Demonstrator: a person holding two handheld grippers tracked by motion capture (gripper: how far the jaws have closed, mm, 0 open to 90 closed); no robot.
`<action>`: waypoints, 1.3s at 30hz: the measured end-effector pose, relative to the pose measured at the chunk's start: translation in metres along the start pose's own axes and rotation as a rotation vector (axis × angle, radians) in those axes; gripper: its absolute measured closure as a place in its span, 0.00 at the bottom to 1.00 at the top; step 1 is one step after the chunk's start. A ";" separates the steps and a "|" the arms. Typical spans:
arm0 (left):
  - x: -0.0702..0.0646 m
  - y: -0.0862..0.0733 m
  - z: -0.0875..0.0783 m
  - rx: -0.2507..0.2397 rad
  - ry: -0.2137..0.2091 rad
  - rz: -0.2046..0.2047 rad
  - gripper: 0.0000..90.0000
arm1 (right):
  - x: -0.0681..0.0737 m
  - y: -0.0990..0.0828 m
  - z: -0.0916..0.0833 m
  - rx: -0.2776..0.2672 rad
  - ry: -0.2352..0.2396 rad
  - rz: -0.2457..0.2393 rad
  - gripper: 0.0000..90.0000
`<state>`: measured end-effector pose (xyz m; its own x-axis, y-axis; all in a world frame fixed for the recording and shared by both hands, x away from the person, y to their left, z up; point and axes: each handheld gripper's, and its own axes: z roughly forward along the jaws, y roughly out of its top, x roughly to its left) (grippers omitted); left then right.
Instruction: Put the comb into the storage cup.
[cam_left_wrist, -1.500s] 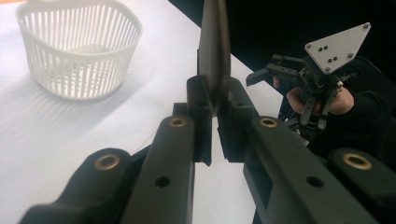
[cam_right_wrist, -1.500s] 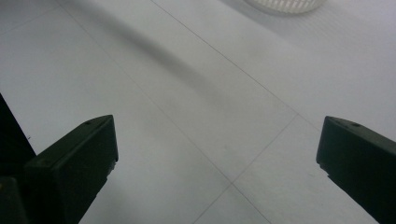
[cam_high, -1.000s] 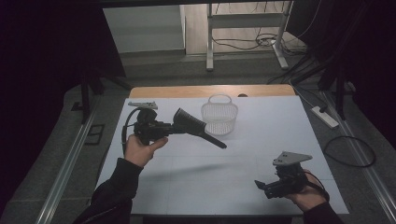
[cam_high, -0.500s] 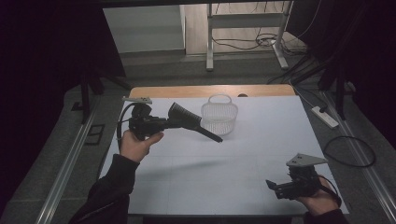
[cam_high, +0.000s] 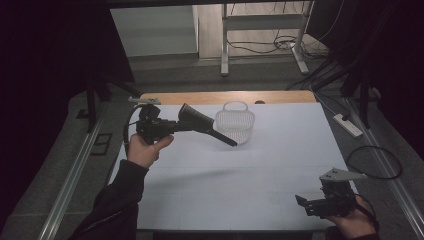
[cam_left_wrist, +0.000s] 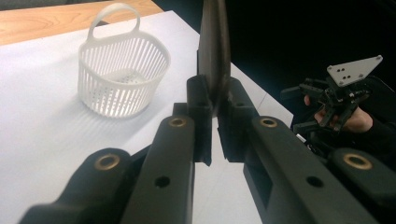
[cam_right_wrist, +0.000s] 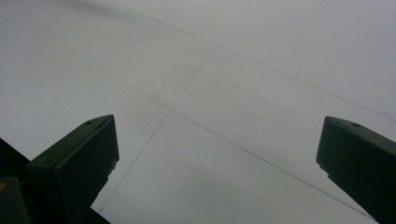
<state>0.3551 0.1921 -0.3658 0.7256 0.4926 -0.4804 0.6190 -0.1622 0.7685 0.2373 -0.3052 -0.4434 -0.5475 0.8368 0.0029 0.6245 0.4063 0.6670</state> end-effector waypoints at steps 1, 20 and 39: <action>0.000 0.001 0.000 -0.002 0.001 -0.002 0.93 | 0.000 0.000 0.000 -0.001 -0.001 0.005 0.00; 0.011 0.022 0.002 -0.012 0.044 -0.019 0.93 | -0.002 -0.001 -0.002 -0.017 0.002 0.022 0.00; 0.025 0.036 0.015 -0.025 0.082 -0.036 0.93 | -0.001 -0.001 -0.002 -0.020 -0.004 0.013 0.00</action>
<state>0.4003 0.1862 -0.3563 0.6753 0.5659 -0.4729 0.6358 -0.1218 0.7622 0.2363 -0.3075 -0.4428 -0.5374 0.8433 0.0087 0.6203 0.3883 0.6815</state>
